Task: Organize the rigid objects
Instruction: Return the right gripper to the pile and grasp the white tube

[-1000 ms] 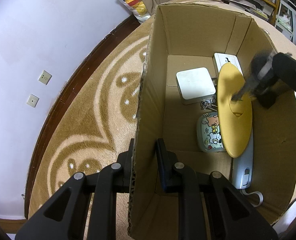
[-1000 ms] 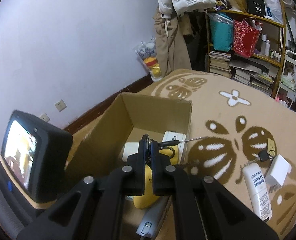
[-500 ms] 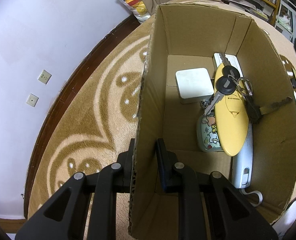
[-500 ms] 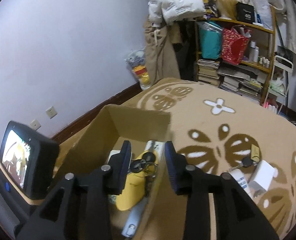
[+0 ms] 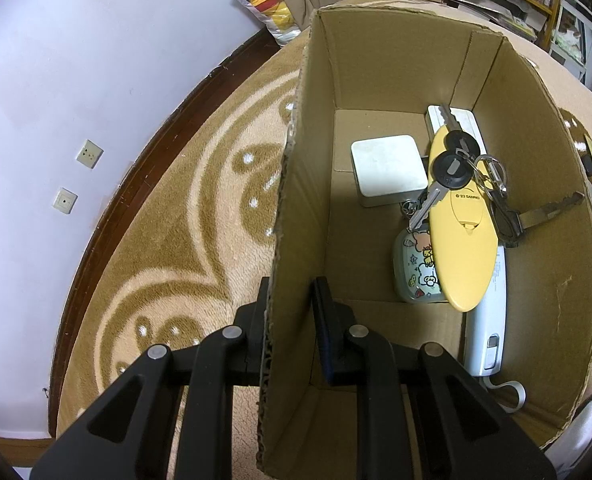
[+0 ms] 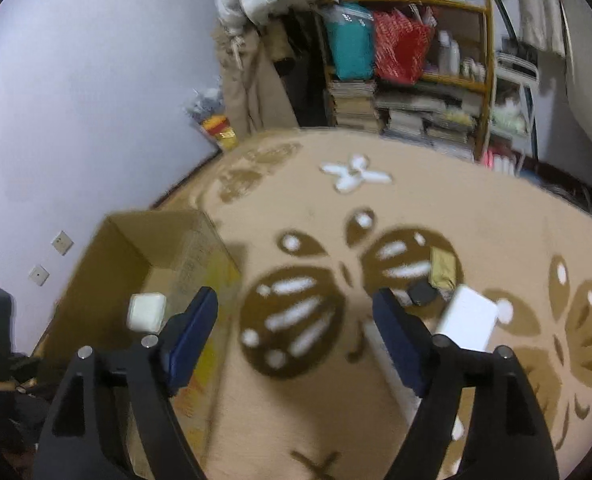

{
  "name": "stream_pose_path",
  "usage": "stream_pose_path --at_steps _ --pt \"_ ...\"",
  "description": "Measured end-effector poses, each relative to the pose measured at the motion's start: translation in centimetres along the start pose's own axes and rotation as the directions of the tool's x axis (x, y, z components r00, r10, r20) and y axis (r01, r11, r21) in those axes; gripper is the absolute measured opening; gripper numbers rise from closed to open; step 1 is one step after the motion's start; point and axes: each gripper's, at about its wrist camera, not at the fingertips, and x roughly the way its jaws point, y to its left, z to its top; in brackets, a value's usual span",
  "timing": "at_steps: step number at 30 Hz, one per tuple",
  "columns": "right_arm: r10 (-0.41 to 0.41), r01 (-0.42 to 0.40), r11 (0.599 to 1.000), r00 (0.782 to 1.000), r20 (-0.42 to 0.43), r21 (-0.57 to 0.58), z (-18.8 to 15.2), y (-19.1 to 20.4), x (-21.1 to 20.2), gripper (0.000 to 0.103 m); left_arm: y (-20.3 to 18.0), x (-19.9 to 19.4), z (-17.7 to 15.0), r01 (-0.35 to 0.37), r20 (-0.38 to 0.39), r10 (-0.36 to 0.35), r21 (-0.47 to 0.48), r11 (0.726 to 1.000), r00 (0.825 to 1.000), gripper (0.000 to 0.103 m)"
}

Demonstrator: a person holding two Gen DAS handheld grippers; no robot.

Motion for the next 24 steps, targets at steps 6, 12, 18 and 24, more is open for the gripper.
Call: stream_pose_path --at_steps 6,12,18,24 --pt "-0.053 0.061 0.996 0.991 -0.122 0.063 -1.1 -3.9 2.5 0.084 -0.1 0.0 0.0 0.000 -0.001 0.000 0.000 1.000 1.000 0.019" --pt "-0.075 0.091 0.993 0.977 -0.199 0.076 -2.9 -5.2 4.0 0.084 -0.1 0.1 0.0 -0.002 -0.001 0.002 0.002 1.000 1.000 0.019" --pt "-0.101 0.116 0.992 0.968 -0.230 0.051 -3.7 -5.3 5.1 0.084 -0.1 0.1 0.0 0.000 -0.001 0.000 0.001 1.000 1.000 0.019" --pt "-0.111 0.120 0.992 0.967 -0.229 0.030 -4.0 -4.9 5.7 0.084 0.0 0.1 0.0 0.001 -0.001 -0.001 0.001 1.000 1.000 0.019"
